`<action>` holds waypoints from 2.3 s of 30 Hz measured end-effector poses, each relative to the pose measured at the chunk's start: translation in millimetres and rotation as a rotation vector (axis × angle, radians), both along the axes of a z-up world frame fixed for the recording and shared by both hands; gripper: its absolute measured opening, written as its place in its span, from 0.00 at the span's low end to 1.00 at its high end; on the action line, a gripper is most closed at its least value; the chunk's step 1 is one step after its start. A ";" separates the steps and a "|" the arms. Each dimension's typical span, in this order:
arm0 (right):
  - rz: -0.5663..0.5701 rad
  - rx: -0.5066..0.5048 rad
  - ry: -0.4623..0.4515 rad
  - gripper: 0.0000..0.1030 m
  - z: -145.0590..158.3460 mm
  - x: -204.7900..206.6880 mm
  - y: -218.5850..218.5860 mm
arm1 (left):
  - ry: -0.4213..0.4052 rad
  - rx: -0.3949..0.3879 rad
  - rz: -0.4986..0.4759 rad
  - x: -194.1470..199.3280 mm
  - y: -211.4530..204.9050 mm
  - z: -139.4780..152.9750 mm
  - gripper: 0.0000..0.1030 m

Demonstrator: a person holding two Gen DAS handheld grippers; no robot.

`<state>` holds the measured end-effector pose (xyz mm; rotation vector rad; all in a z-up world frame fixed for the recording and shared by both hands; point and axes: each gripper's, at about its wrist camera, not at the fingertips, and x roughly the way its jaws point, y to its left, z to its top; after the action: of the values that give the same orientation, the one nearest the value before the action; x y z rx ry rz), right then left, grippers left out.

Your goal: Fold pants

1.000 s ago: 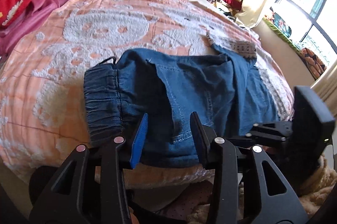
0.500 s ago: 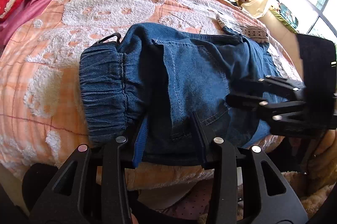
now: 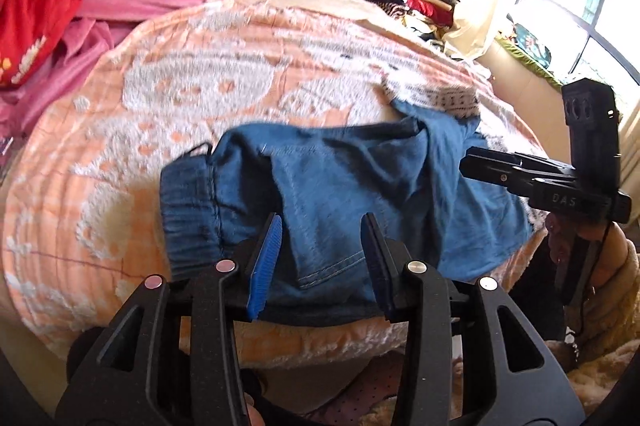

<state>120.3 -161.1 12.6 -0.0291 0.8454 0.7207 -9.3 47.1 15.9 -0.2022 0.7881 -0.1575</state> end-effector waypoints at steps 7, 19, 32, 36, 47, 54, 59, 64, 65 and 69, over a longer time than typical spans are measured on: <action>-0.103 0.002 -0.042 0.60 4.5 12.6 -34.1 | 0.021 -0.060 -0.112 21.8 -33.1 3.0 0.39; -0.125 -0.072 -0.069 0.63 14.8 61.2 -33.7 | 0.166 -0.191 -0.289 76.5 -100.8 -40.1 0.38; -0.130 -0.228 -0.050 0.64 -3.8 160.2 17.8 | 0.206 -0.238 -0.316 104.6 -126.4 -55.0 0.16; -0.159 -0.311 0.004 0.64 -24.2 193.2 33.3 | 0.201 -0.228 -0.350 99.6 -138.5 -56.3 0.16; -0.209 -0.358 0.076 0.37 -60.3 237.9 43.4 | 0.206 -0.225 -0.358 100.7 -142.2 -57.9 0.16; -0.223 -0.139 0.053 0.08 -25.4 213.1 -15.6 | 0.186 -0.215 -0.329 97.7 -137.8 -50.0 0.16; -0.278 -0.003 0.031 0.08 3.1 175.7 -71.9 | 0.174 -0.203 -0.313 98.7 -137.7 -45.8 0.16; -0.370 0.105 0.016 0.08 20.9 133.7 -125.4 | 0.156 -0.154 -0.296 99.0 -144.5 -44.1 0.10; -0.392 0.131 0.012 0.08 23.9 123.5 -137.6 | 0.151 -0.141 -0.290 99.1 -143.8 -44.2 0.06; -0.460 0.204 0.014 0.08 29.4 90.2 -173.3 | 0.126 -0.093 -0.295 97.7 -137.8 -42.9 0.02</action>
<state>210.5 -334.4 41.9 0.3435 0.7519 0.3700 88.5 -90.7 -27.0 -0.1847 0.9349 -0.4639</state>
